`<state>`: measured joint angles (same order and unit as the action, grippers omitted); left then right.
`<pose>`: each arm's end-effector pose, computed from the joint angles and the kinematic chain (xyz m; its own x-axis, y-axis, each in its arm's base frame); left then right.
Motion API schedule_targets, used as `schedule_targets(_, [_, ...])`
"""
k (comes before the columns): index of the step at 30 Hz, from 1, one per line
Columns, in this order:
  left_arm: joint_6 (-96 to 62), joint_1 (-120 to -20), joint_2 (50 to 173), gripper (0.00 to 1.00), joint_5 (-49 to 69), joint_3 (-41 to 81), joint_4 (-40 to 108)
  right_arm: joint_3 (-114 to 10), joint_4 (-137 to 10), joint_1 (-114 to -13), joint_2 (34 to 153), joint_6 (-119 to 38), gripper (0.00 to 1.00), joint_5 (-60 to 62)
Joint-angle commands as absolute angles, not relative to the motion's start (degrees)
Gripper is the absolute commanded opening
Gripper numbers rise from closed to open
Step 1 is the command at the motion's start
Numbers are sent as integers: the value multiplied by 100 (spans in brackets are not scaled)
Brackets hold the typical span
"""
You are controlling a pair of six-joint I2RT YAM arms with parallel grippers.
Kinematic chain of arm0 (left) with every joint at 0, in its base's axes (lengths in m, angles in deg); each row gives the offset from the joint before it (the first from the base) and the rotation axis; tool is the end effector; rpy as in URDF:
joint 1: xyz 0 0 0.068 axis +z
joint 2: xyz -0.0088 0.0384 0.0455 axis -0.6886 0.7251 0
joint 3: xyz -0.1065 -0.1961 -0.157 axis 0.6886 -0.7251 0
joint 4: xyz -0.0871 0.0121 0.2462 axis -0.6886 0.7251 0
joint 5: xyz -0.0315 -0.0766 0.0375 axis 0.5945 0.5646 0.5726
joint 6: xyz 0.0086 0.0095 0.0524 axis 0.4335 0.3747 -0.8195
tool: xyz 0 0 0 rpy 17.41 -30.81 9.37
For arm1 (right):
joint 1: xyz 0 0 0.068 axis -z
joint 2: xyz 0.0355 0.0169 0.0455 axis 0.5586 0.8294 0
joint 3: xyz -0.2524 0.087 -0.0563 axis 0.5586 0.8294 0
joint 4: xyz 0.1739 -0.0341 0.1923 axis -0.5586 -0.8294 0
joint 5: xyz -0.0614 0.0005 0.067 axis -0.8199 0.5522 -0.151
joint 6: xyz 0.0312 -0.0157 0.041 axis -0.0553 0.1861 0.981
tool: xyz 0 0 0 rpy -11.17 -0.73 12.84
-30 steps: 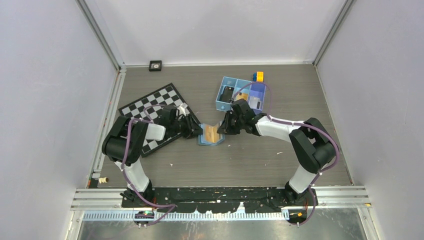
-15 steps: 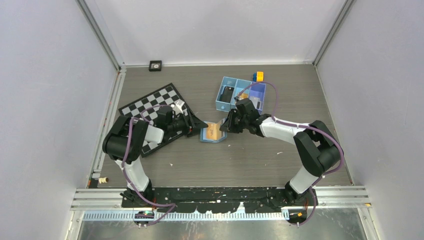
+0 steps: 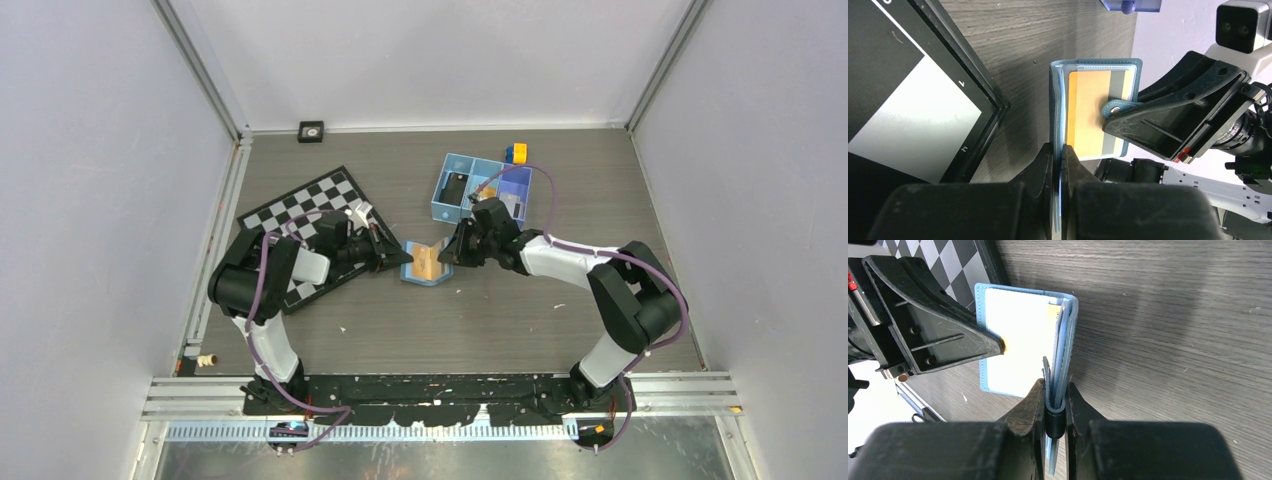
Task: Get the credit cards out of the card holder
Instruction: Remove the credit card from the card holder.
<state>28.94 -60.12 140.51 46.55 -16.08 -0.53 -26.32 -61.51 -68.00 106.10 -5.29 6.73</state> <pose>0.2967 -0.1148 0.1142 -0.9259 -0.3481 -0.1471 -0.0021 0.3939 -0.9192 0.2733 0.1949 0.1770 -0.8781 0.1906 -0.4389 -0.1372 0.7785 0.6125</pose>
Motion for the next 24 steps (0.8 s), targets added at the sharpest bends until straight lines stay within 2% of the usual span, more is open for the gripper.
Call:
schedule_targets(1, [2767, -6044, 13918, 0, 4807, -1457, -33, -2697, -6072, -6790, 10292, -556, 18, 413])
schedule_targets(4, [2723, -6040, 13769, 0, 4767, -1498, -33, -2778, -6511, -6731, 10292, -563, 49, 55])
schedule_targets(5, [2708, -6040, 13712, 0, 4756, -1514, -43, -2771, -6566, -6708, 10272, -546, 56, -6])
schedule_targets(7, [2706, -6031, 13576, 0, 4734, -1565, -99, -2741, -6635, -6692, 10169, -537, 62, -171])
schedule_targets(11, [2715, -6023, 13442, 0, 4708, -1633, -178, -2647, -6756, -6692, 9659, -664, 64, -402])
schedule_targets(18, [2920, -5989, 13364, 0, 4737, -1773, -614, -2349, -6649, -6686, 8858, -851, 60, -692])
schedule_targets(22, [2948, -5987, 13253, 0, 4724, -1821, -718, -2213, -6448, -6692, 8620, -931, 57, -543])
schedule_targets(24, [2988, -5994, 13219, 0, 4745, -1857, -803, -2167, -6154, -6692, 8641, -981, 55, -62])
